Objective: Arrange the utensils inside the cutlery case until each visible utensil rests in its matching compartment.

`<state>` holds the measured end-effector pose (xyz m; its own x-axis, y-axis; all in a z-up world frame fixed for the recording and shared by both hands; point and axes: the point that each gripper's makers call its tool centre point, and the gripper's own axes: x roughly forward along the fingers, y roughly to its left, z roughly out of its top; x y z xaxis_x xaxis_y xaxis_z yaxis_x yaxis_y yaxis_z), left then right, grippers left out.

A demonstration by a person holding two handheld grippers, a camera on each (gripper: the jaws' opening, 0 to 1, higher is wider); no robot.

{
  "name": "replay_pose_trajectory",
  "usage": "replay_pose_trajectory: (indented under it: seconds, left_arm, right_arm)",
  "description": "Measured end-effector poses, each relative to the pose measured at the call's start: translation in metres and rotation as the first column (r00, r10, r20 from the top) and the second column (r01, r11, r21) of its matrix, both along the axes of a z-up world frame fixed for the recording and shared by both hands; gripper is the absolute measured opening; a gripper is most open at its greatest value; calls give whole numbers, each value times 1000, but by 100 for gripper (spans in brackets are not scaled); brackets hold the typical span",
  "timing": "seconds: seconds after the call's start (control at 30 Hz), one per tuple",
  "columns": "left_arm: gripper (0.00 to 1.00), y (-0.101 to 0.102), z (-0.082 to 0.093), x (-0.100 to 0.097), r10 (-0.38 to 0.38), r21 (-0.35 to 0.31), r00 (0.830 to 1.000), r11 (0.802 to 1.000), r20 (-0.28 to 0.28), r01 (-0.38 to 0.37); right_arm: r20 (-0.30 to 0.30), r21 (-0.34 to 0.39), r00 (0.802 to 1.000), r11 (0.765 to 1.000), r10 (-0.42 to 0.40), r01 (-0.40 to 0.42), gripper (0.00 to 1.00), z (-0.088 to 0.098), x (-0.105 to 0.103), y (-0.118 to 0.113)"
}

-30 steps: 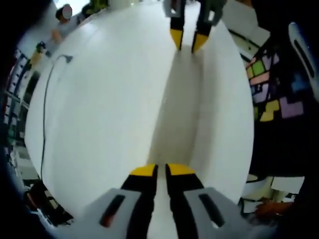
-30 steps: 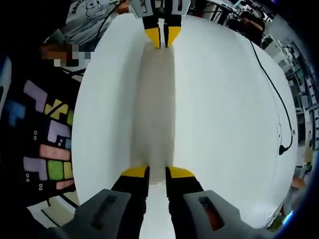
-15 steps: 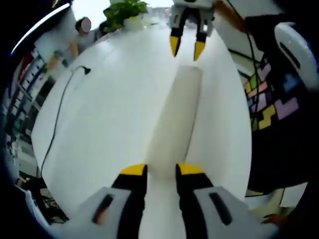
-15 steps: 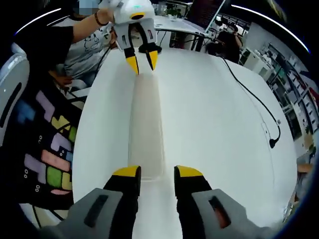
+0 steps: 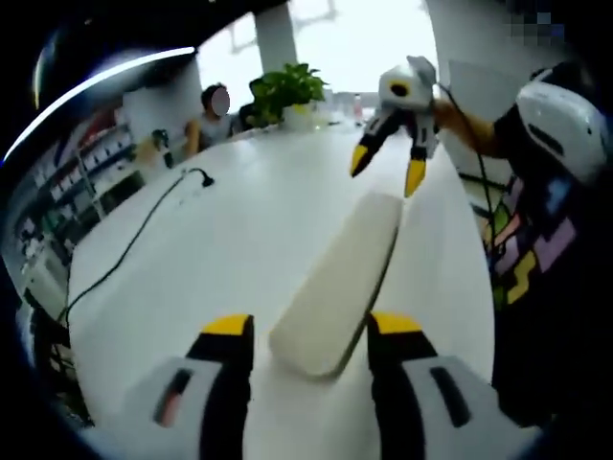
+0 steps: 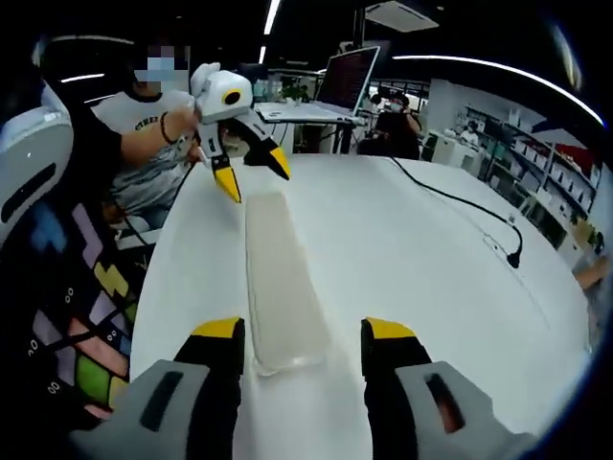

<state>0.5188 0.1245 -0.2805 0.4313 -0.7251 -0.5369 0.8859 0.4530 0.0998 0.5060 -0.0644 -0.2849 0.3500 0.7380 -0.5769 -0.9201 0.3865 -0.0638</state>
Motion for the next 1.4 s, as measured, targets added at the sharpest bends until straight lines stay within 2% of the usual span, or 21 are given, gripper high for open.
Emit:
replay_pose_trajectory:
  seconds: [0.07, 0.2, 0.33, 0.37, 0.43, 0.63, 0.77, 0.93, 1.3, 1.4]
  left_arm:
    - [52, 2, -3, -2, 27, -33, 1000, 999, 0, -27]
    - [54, 0, -4, -5, 69, -130, 998, 989, -2, -68]
    - [58, 3, -11, -6, 95, -163, 995, 982, 18, -91]
    - [58, 2, -10, -6, 102, -187, 995, 977, 14, -98]
    - [57, 2, -15, -6, 134, -218, 991, 966, -30, -137]
    - [57, 1, -20, -4, 167, -250, 986, 954, -26, -168]
    - [56, 0, -20, -1, 185, -264, 982, 947, -21, -184]
    - [56, -1, -22, 1, 205, -283, 978, 937, -26, -204]
    - [57, -5, -27, 5, 261, -324, 963, 907, -68, -269]
    - [57, -7, -30, 4, 263, -325, 961, 905, -82, -275]
  right_arm:
    - [-8, 46, 998, 997, -59, 60, 53, -3, 0, -6]
    - [-34, 97, 994, 990, -99, 102, 53, -10, -6, -8]
    - [-39, 130, 990, 981, -139, 143, 53, -18, -7, -5]
    - [-35, 136, 988, 979, -147, 151, 53, -19, -7, -5]
    - [-35, 142, 986, 976, -163, 166, 53, -23, -6, -3]
    - [-20, 156, 980, 967, -199, 200, 52, -28, -1, 0]
    - [-29, 191, 978, 959, -208, 210, 49, -27, 1, 4]
    - [-33, 194, 976, 957, -216, 218, 49, -32, 1, 7]
    - [-42, 202, 973, 952, -228, 232, 45, -42, 3, 9]
    - [-38, 215, 973, 949, -228, 230, 43, -40, 4, 10]
